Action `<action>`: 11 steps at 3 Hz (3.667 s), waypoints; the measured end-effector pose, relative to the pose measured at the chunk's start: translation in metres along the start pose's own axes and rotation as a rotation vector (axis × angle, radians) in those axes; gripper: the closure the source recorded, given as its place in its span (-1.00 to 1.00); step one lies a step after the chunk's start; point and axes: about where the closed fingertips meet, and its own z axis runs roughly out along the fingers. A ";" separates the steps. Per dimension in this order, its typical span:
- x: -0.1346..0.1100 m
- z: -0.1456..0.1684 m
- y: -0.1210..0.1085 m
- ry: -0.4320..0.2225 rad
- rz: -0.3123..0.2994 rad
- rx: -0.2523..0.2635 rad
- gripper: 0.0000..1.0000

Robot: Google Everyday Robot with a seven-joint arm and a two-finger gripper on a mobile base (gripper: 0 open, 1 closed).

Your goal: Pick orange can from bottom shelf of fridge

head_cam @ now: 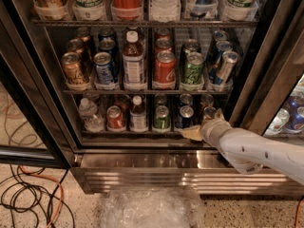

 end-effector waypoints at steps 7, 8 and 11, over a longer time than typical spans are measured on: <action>0.006 0.017 0.004 0.006 -0.035 -0.041 -1.00; 0.006 0.017 0.004 0.006 -0.035 -0.041 -1.00; 0.009 0.019 0.010 0.015 0.008 -0.039 -0.92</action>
Offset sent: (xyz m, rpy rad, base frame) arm 0.0004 0.0023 0.0219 0.0196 -0.0440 0.0343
